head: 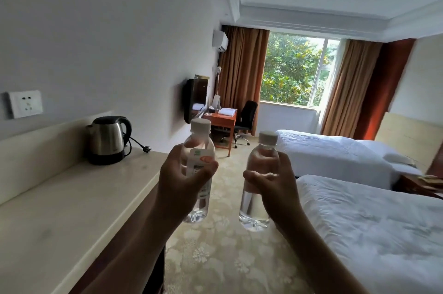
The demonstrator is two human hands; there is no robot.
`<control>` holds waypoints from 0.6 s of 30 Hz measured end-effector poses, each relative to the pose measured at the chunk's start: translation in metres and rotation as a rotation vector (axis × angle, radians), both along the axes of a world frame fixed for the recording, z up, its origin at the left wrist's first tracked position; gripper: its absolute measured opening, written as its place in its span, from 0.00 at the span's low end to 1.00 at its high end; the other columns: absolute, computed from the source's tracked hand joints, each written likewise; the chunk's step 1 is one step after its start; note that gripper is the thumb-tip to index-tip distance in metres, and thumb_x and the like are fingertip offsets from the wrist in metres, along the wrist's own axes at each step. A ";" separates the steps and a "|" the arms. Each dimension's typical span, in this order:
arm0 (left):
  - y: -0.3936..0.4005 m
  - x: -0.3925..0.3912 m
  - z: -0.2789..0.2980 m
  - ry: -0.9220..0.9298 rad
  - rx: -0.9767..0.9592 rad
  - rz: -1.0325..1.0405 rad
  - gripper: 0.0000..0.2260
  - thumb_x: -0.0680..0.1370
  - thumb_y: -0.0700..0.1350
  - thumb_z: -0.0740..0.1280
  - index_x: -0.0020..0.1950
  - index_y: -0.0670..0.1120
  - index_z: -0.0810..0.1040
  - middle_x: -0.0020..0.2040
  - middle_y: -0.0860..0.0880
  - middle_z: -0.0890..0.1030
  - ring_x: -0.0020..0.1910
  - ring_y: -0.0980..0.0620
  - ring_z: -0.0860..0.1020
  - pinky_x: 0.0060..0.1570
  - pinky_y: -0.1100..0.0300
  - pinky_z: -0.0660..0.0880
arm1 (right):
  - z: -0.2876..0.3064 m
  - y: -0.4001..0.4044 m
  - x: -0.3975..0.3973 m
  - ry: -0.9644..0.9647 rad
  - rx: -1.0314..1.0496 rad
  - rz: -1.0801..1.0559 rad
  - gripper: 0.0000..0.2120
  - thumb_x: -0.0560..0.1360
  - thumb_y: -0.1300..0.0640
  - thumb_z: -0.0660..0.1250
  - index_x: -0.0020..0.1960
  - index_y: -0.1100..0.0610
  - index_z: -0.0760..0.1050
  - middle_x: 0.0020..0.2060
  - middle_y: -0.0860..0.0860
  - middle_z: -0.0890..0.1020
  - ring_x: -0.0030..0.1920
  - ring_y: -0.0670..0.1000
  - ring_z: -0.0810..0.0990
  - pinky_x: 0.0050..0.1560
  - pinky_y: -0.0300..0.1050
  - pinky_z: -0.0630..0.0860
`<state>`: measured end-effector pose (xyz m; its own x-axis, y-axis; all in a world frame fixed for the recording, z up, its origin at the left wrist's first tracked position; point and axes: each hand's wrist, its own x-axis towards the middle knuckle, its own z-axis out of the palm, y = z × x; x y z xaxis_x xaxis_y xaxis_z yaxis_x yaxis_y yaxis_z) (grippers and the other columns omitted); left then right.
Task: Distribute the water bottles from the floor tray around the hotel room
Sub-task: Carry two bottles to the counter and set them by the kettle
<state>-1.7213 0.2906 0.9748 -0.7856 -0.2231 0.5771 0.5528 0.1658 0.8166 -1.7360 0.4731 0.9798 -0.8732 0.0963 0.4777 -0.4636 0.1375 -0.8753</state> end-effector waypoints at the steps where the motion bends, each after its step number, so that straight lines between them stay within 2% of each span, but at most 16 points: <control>1: -0.003 -0.022 0.000 0.001 0.005 0.004 0.16 0.72 0.44 0.73 0.57 0.49 0.73 0.43 0.51 0.79 0.40 0.65 0.81 0.34 0.72 0.76 | 0.001 -0.004 -0.021 -0.001 0.009 -0.003 0.28 0.69 0.69 0.74 0.64 0.54 0.68 0.44 0.45 0.78 0.39 0.36 0.82 0.31 0.32 0.77; 3: -0.009 -0.060 -0.002 -0.007 0.026 0.002 0.16 0.72 0.44 0.73 0.57 0.49 0.73 0.42 0.51 0.79 0.39 0.65 0.81 0.33 0.71 0.76 | 0.002 -0.010 -0.060 -0.002 0.021 -0.014 0.28 0.70 0.68 0.74 0.64 0.54 0.67 0.44 0.44 0.78 0.40 0.36 0.82 0.31 0.32 0.77; 4: -0.013 -0.075 -0.003 -0.016 0.035 -0.005 0.17 0.72 0.45 0.73 0.58 0.49 0.72 0.42 0.51 0.79 0.38 0.65 0.81 0.33 0.71 0.76 | 0.000 -0.014 -0.078 -0.006 0.026 -0.018 0.28 0.70 0.67 0.74 0.64 0.54 0.67 0.45 0.44 0.78 0.41 0.40 0.82 0.32 0.32 0.78; 7: -0.032 -0.111 -0.008 -0.027 0.030 0.012 0.24 0.66 0.55 0.77 0.56 0.49 0.73 0.42 0.51 0.79 0.39 0.64 0.81 0.32 0.71 0.76 | -0.004 -0.034 -0.127 -0.019 0.015 0.022 0.27 0.70 0.66 0.74 0.64 0.53 0.68 0.47 0.44 0.78 0.44 0.46 0.81 0.33 0.34 0.79; 9: -0.048 -0.134 -0.011 -0.033 0.019 0.060 0.22 0.65 0.57 0.75 0.54 0.52 0.74 0.42 0.51 0.80 0.39 0.62 0.81 0.32 0.71 0.76 | -0.006 -0.052 -0.161 -0.024 -0.008 0.074 0.25 0.70 0.66 0.74 0.61 0.51 0.68 0.47 0.45 0.78 0.44 0.47 0.81 0.33 0.35 0.79; 11: -0.065 -0.156 -0.016 -0.054 0.040 0.093 0.20 0.65 0.55 0.74 0.54 0.51 0.74 0.43 0.50 0.81 0.39 0.60 0.82 0.33 0.70 0.77 | -0.008 -0.072 -0.193 -0.022 -0.048 0.140 0.25 0.68 0.64 0.75 0.61 0.54 0.69 0.43 0.44 0.80 0.43 0.49 0.82 0.35 0.39 0.80; 13: -0.083 -0.176 -0.025 -0.074 0.064 0.157 0.22 0.65 0.54 0.75 0.55 0.51 0.75 0.42 0.49 0.82 0.39 0.57 0.83 0.35 0.67 0.78 | -0.016 -0.094 -0.227 -0.019 -0.048 0.230 0.26 0.66 0.61 0.74 0.61 0.55 0.69 0.44 0.46 0.81 0.44 0.50 0.83 0.38 0.45 0.82; 14: -0.092 -0.184 -0.030 -0.085 0.075 0.203 0.22 0.65 0.54 0.75 0.55 0.52 0.75 0.42 0.50 0.82 0.39 0.57 0.83 0.35 0.66 0.78 | -0.021 -0.106 -0.243 -0.026 -0.046 0.281 0.25 0.67 0.63 0.74 0.61 0.56 0.69 0.45 0.48 0.80 0.45 0.51 0.83 0.39 0.47 0.83; 16: -0.110 -0.198 -0.036 -0.104 0.093 0.306 0.20 0.68 0.48 0.77 0.56 0.52 0.76 0.40 0.51 0.82 0.38 0.58 0.83 0.35 0.66 0.78 | -0.028 -0.131 -0.276 -0.034 -0.065 0.386 0.24 0.69 0.68 0.74 0.60 0.55 0.69 0.45 0.49 0.80 0.44 0.52 0.83 0.39 0.47 0.84; 18: -0.124 -0.210 -0.042 -0.119 0.085 0.437 0.18 0.70 0.43 0.76 0.57 0.49 0.76 0.39 0.51 0.82 0.36 0.59 0.82 0.33 0.68 0.77 | -0.036 -0.157 -0.305 -0.013 -0.071 0.511 0.23 0.66 0.64 0.74 0.57 0.53 0.70 0.45 0.50 0.80 0.43 0.52 0.83 0.39 0.48 0.83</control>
<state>-1.9308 0.1662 0.9327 -0.6672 -0.5903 0.4542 0.3478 0.2924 0.8908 -2.0415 0.3158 0.9434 -0.8230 -0.3124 0.4744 -0.4452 -0.1641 -0.8803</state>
